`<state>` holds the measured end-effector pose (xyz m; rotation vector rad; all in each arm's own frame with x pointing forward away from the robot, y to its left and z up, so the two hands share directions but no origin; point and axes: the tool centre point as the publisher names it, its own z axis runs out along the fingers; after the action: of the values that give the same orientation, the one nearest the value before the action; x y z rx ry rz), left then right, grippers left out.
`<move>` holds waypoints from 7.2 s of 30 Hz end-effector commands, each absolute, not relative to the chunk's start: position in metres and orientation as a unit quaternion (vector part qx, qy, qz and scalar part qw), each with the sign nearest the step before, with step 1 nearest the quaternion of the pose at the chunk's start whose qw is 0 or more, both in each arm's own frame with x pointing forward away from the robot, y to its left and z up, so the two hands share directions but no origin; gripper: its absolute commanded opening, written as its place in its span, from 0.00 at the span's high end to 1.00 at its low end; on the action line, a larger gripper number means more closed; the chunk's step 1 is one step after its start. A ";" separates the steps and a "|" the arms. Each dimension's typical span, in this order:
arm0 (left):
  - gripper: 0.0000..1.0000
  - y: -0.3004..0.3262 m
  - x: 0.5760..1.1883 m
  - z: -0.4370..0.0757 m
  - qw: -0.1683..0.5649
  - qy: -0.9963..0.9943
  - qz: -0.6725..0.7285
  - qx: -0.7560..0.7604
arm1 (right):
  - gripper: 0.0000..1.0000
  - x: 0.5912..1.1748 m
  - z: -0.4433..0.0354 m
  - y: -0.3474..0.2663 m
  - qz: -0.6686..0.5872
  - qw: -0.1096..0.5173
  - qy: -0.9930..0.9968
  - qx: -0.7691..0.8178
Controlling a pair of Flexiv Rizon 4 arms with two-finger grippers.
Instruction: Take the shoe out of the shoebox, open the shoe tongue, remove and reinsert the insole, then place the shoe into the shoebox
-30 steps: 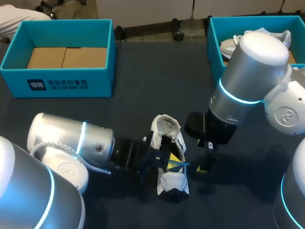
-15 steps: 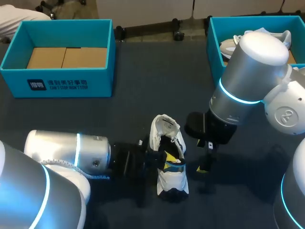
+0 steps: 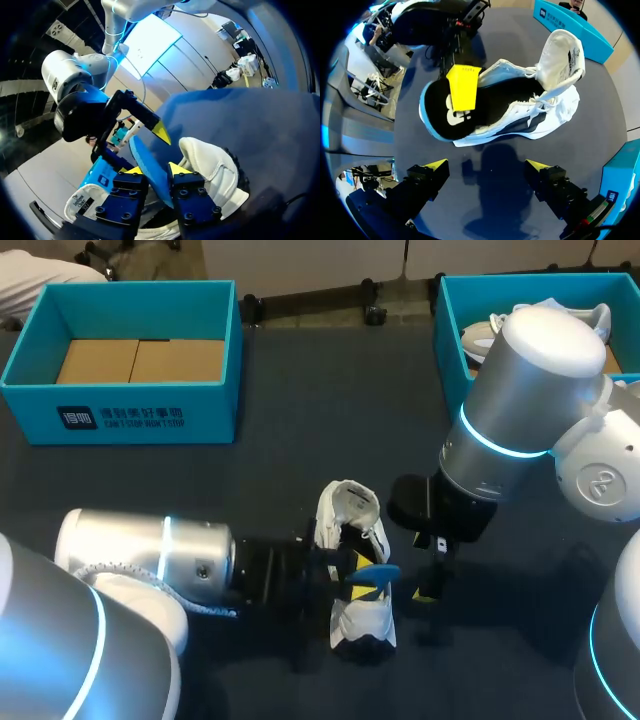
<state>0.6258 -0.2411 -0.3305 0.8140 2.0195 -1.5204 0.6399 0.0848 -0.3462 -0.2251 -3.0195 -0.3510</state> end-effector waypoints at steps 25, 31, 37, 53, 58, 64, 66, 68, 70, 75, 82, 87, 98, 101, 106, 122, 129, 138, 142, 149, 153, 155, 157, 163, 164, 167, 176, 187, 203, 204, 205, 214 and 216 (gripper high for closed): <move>1.00 -0.235 0.626 -0.353 0.218 0.751 -0.522 0.339 | 0.00 0.639 -0.347 0.085 -0.116 0.046 -0.989 -0.074; 1.00 -0.233 0.631 -0.353 0.267 0.735 -0.500 0.372 | 0.00 0.639 -0.347 0.085 -0.116 0.046 -0.989 -0.074; 1.00 -0.232 0.636 -0.350 0.281 0.735 -0.491 0.374 | 0.00 0.639 -0.347 0.085 -0.116 0.046 -0.989 -0.074; 0.73 -0.229 0.624 -0.328 0.230 0.741 -0.554 0.303 | 0.00 0.639 -0.347 0.085 -0.116 0.046 -0.989 -0.074; 0.66 -0.227 0.624 -0.321 0.217 0.750 -0.553 0.292 | 0.00 0.639 -0.347 0.085 -0.116 0.046 -0.989 -0.074; 0.58 -0.228 0.624 -0.319 0.190 0.767 -0.547 0.279 | 0.00 0.639 -0.347 0.085 -0.116 0.046 -0.989 -0.074; 0.59 -0.229 0.624 -0.320 0.185 0.771 -0.543 0.276 | 0.00 0.639 -0.347 0.085 -0.116 0.046 -0.989 -0.074; 0.60 -0.228 0.624 -0.323 0.178 0.778 -0.537 0.275 | 0.00 0.639 -0.347 0.085 -0.116 0.046 -0.989 -0.074; 0.60 -0.227 0.624 -0.326 0.172 0.785 -0.528 0.275 | 0.00 0.639 -0.347 0.085 -0.116 0.046 -0.989 -0.074; 0.64 -0.226 0.626 -0.337 0.145 0.808 -0.504 0.269 | 0.00 0.639 -0.347 0.085 -0.116 0.046 -0.989 -0.074; 1.00 -0.229 0.625 -0.352 0.123 0.822 -0.485 0.272 | 0.00 0.639 -0.347 0.085 -0.116 0.046 -0.989 -0.074; 1.00 -0.228 0.630 -0.359 0.162 0.819 -0.462 0.300 | 0.00 0.639 -0.347 0.085 -0.116 0.046 -0.989 -0.074; 1.00 -0.222 0.641 -0.364 0.236 0.818 -0.394 0.347 | 0.00 0.639 -0.347 0.085 -0.116 0.046 -0.989 -0.074; 1.00 -0.221 0.638 -0.360 0.224 0.817 -0.420 0.325 | 0.00 0.639 -0.347 0.085 -0.116 0.046 -0.989 -0.074; 0.73 -0.221 0.631 -0.349 0.202 0.811 -0.465 0.293 | 0.00 0.639 -0.347 0.085 -0.116 0.046 -0.989 -0.074; 0.64 -0.215 0.621 -0.314 0.168 0.804 -0.501 0.273 | 0.00 0.639 -0.347 0.085 -0.116 0.046 -0.989 -0.074; 0.62 -0.201 0.618 -0.300 0.150 0.807 -0.499 0.279 | 0.00 0.639 -0.347 0.085 -0.116 0.046 -0.989 -0.074; 0.62 -0.179 0.617 -0.288 0.131 0.819 -0.475 0.293 | 0.00 0.639 -0.347 0.085 -0.116 0.046 -0.989 -0.074; 0.64 -0.169 0.616 -0.278 0.098 0.826 -0.464 0.304 | 0.00 0.642 -0.337 0.067 -0.123 0.048 -0.989 -0.062; 0.66 -0.157 0.613 -0.260 0.066 0.837 -0.435 0.325 | 0.00 0.648 -0.314 0.031 -0.137 0.045 -0.989 -0.015; 0.67 -0.154 0.616 -0.250 0.046 0.843 -0.419 0.334 | 0.00 0.655 -0.304 0.010 -0.146 0.039 -0.988 -0.007; 0.71 -0.154 0.616 -0.246 0.038 0.846 -0.410 0.340 | 0.00 0.658 -0.302 0.001 -0.157 0.037 -0.987 0.014; 0.71 -0.154 0.618 -0.243 0.028 0.847 -0.406 0.342 | 0.00 0.661 -0.300 -0.007 -0.165 0.043 -0.985 0.036; 0.97 -0.154 0.625 -0.232 -0.006 0.848 -0.388 0.361 | 0.00 0.663 -0.302 -0.013 -0.170 0.056 -0.983 0.036; 1.00 -0.153 0.628 -0.231 -0.014 0.848 -0.385 0.363 | 0.00 0.663 -0.302 -0.013 -0.170 0.056 -0.983 0.036; 1.00 -0.152 0.637 -0.228 -0.028 0.846 -0.375 0.379 | 0.00 0.663 -0.302 -0.013 -0.170 0.056 -0.983 0.036; 1.00 -0.151 0.648 -0.224 -0.072 0.852 -0.347 0.385 | 0.00 0.663 -0.302 -0.013 -0.170 0.056 -0.983 0.036; 1.00 -0.155 0.661 -0.215 -0.083 0.817 -0.313 0.477 | 0.00 0.669 -0.292 -0.032 -0.173 0.044 -0.983 0.052; 1.00 -0.173 0.668 -0.221 -0.188 0.720 -0.139 0.654 | 0.00 0.668 -0.280 -0.083 -0.178 0.027 -0.983 0.037; 1.00 -0.173 0.668 -0.221 -0.188 0.720 -0.139 0.654 | 0.00 0.668 -0.280 -0.083 -0.178 0.027 -0.983 0.037; 1.00 -0.173 0.668 -0.221 -0.188 0.720 -0.139 0.654 | 0.00 0.668 -0.280 -0.083 -0.178 0.027 -0.983 0.037; 1.00 -0.178 0.670 -0.224 -0.190 0.715 -0.142 0.657 | 0.00 0.668 -0.280 -0.083 -0.178 0.027 -0.983 0.037; 1.00 -0.186 0.670 -0.226 -0.197 0.700 -0.159 0.668 | 0.00 0.668 -0.280 -0.083 -0.178 0.027 -0.983 0.037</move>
<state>0.6619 -0.1747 -0.2188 2.2058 2.4656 -0.7079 0.6685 -0.0831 -0.2790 0.1141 -3.0354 -0.5520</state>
